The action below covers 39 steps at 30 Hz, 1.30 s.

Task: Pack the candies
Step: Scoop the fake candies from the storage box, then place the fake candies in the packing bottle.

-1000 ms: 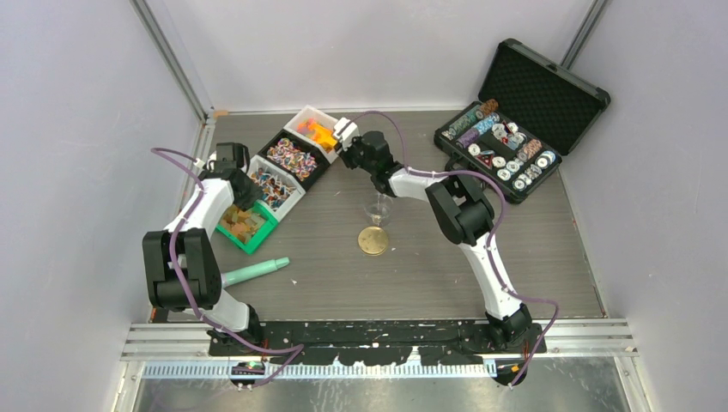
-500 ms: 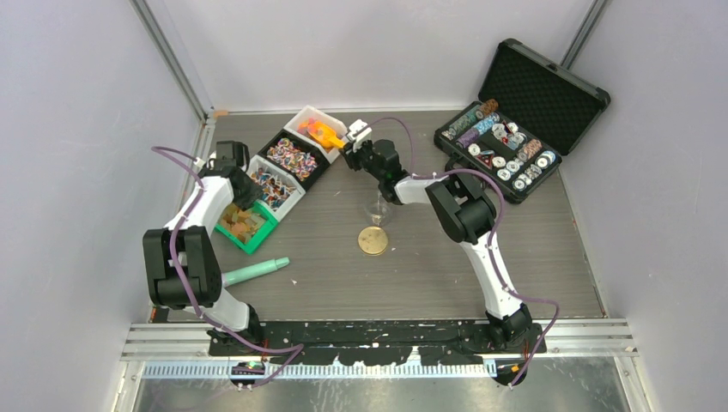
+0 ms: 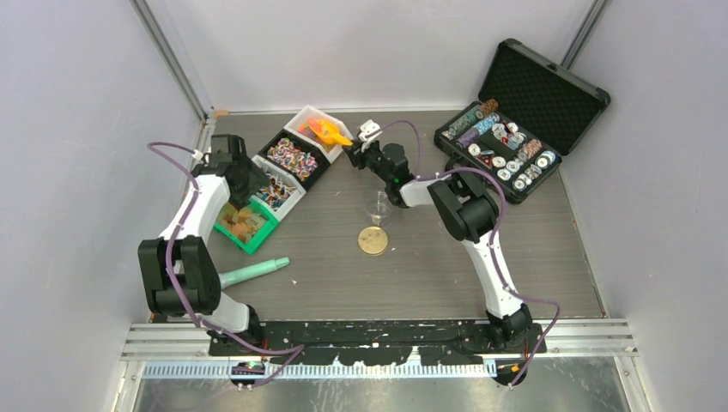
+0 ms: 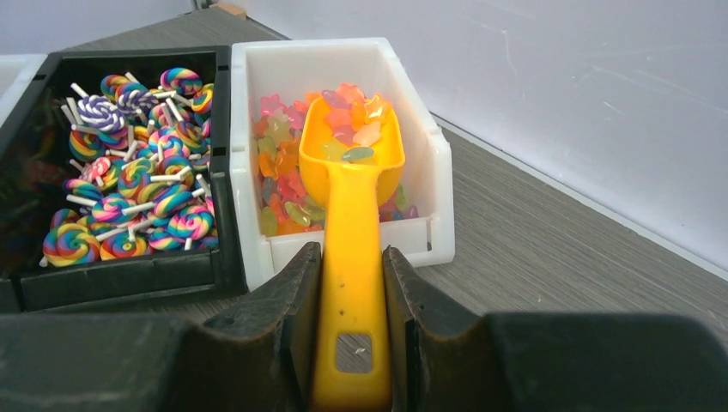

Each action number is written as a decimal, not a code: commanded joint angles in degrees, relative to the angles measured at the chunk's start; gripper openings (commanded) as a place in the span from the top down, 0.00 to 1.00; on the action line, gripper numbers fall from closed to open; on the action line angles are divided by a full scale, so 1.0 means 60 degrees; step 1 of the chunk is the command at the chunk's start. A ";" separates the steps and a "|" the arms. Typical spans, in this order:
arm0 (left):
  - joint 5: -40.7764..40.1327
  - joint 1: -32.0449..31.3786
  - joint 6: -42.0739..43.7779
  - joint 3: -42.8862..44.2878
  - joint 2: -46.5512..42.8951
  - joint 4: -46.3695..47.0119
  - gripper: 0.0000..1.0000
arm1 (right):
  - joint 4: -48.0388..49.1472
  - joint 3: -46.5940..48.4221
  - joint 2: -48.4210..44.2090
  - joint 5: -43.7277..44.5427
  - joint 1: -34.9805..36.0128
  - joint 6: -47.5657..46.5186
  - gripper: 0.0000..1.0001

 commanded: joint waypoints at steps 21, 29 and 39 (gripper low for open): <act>0.0975 -0.0040 0.0485 0.0912 -0.1654 -0.0936 0.00 | 0.2125 -0.1395 -0.2447 -0.0344 -0.0034 -0.0135 1.00; 0.1995 -0.0054 0.1206 0.0433 -0.2180 -0.0392 0.00 | 0.2506 -0.2007 -0.3053 -0.0332 -0.0030 -0.0197 1.00; 0.2448 -0.0054 0.1284 0.0169 -0.2393 -0.0171 0.02 | 0.2928 -0.3087 -0.4574 -0.0621 -0.0046 -0.0380 1.00</act>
